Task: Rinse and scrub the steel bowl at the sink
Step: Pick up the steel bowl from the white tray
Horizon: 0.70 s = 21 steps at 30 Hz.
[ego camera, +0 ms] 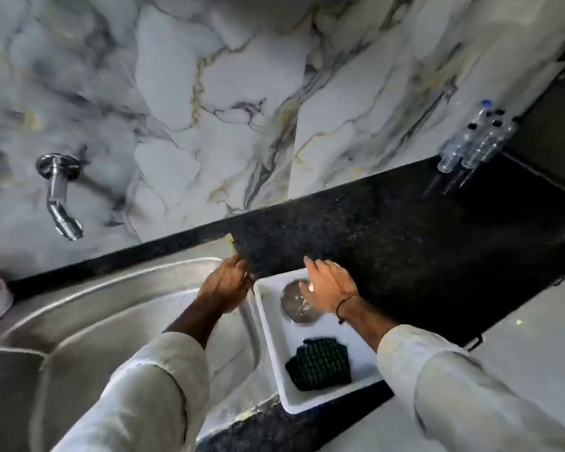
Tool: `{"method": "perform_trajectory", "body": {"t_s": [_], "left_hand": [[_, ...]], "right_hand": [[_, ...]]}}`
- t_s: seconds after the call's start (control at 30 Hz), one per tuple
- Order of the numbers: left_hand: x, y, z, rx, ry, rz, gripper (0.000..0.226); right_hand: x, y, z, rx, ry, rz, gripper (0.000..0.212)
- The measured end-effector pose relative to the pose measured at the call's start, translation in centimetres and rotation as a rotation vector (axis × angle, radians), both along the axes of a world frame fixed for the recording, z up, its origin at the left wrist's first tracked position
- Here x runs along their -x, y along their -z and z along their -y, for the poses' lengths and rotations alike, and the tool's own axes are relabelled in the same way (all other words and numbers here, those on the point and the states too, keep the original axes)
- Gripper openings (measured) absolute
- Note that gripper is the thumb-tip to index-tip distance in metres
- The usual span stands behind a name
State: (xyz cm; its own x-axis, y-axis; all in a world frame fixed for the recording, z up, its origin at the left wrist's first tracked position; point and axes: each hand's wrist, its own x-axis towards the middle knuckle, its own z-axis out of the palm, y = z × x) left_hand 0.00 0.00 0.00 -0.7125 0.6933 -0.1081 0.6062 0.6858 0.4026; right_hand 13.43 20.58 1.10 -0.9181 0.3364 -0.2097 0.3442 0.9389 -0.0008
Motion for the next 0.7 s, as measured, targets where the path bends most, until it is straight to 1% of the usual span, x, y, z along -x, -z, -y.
{"method": "perform_trajectory", "body": {"t_s": [0.07,0.13,0.17,0.23,0.27,0.33,0.37,0.43,0.5,0.6,0.7], "left_hand": [[-1.4,2.0,-3.5,0.068,0.002,0.116,0.036],[-3.4,3.9,-6.7,0.127,-0.024,0.185,0.033],[-4.4,5.1,-8.1,0.166,-0.052,0.194,0.031],[-5.7,6.7,-9.6,0.212,-0.152,0.242,0.035],[-6.2,7.4,-10.2,0.223,-0.176,0.253,0.039],[-6.6,8.2,-10.8,0.222,-0.229,0.247,0.038],[-6.7,8.3,-10.9,0.206,-0.258,0.253,0.036],[-6.8,8.0,-10.8,0.163,-0.308,0.282,0.034],[-6.5,7.0,-9.8,0.136,-0.34,0.291,0.034],[-5.1,4.7,-7.1,0.075,-0.373,0.306,0.032],[-2.9,1.3,-3.6,0.006,-0.382,0.304,0.029]], "right_hand": [[-0.8,1.5,-1.2,0.108,0.128,0.026,0.05],[-1.8,3.3,-2.3,0.187,0.215,0.065,0.039],[-2.2,4.3,-2.8,0.217,0.237,0.09,0.037],[-2.3,5.4,-3.3,0.297,0.276,0.101,0.031],[-2.3,5.8,-3.4,0.331,0.301,0.101,0.025],[-2.0,6.6,-3.6,0.416,0.388,0.087,0.005],[-2.1,7.1,-3.6,0.457,0.441,0.067,0.003],[-2.4,7.7,-3.6,0.55,0.531,0.01,0.005],[-3.0,7.6,-3.2,0.695,0.645,-0.075,0.012],[-3.1,6.6,-2.1,0.956,0.836,-0.2,0.025],[-1.2,4.7,-0.2,1.285,0.986,-0.204,0.036]]}}
